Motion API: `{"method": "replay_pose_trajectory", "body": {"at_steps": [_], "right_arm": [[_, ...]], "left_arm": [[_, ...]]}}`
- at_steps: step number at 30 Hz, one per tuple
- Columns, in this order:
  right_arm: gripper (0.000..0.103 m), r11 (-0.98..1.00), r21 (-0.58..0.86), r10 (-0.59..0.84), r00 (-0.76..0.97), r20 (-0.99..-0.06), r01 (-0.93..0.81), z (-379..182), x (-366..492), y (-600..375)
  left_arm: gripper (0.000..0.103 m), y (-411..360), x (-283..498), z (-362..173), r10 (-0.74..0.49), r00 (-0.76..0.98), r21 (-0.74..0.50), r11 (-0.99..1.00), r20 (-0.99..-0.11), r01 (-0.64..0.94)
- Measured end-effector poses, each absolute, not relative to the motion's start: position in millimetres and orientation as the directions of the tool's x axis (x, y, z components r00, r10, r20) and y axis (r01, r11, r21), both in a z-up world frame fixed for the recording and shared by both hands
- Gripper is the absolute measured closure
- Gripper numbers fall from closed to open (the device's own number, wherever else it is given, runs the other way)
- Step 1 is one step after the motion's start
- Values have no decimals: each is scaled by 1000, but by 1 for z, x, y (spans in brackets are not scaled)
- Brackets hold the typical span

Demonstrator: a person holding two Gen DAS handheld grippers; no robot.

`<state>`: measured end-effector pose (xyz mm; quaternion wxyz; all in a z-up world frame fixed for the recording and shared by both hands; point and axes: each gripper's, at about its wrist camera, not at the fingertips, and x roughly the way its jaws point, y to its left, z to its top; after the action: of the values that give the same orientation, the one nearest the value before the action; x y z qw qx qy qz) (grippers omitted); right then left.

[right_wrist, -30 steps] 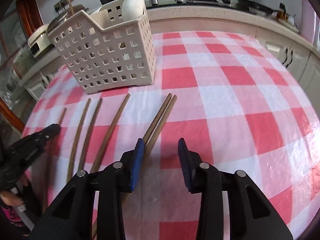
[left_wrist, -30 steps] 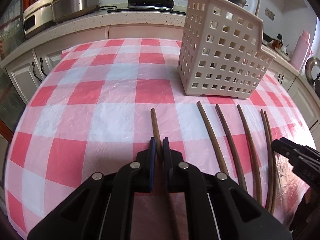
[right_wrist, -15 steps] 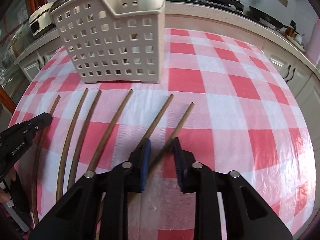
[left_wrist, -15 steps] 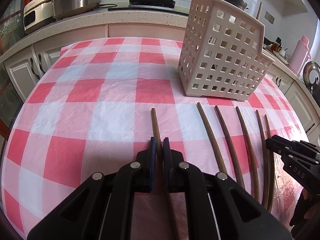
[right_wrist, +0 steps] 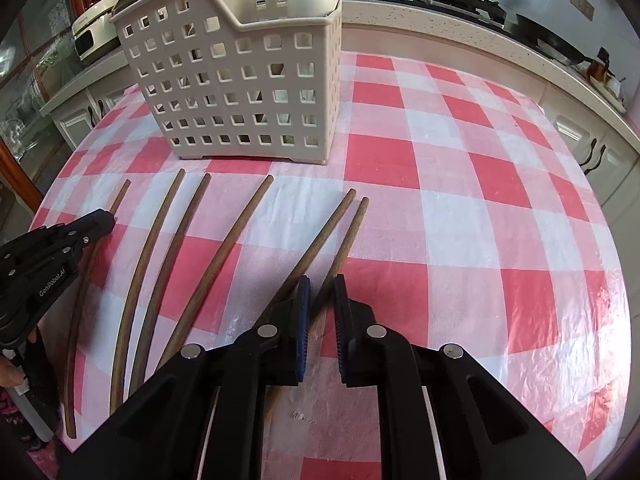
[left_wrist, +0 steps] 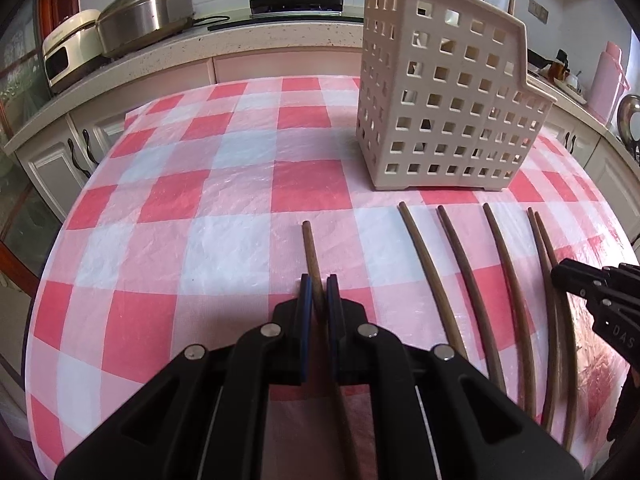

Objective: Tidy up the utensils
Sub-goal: 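Close the right gripper on the end of a brown chopstick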

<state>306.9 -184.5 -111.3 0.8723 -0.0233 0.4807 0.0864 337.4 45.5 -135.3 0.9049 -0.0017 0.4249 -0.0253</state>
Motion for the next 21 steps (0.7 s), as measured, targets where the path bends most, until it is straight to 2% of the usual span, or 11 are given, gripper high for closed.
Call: {"method": "replay_pose_trajectory", "body": {"at_steps": [9,16,21], "right_arm": [[97,977,179,215,595,-774,-120,-100,285,-218],[97,964,220,259,679,-687,-145,-65,260,-229],[97,956,234,286,737,-612,-177,-38,238,-235]], "left_arm": [[97,62,324,-131,-120,641,-133,991,-758,28],[97,63,296,-107,-134,705,-163,986,-697,26],[97,64,267,-75,-134,773,-176,984,-620,29]]}}
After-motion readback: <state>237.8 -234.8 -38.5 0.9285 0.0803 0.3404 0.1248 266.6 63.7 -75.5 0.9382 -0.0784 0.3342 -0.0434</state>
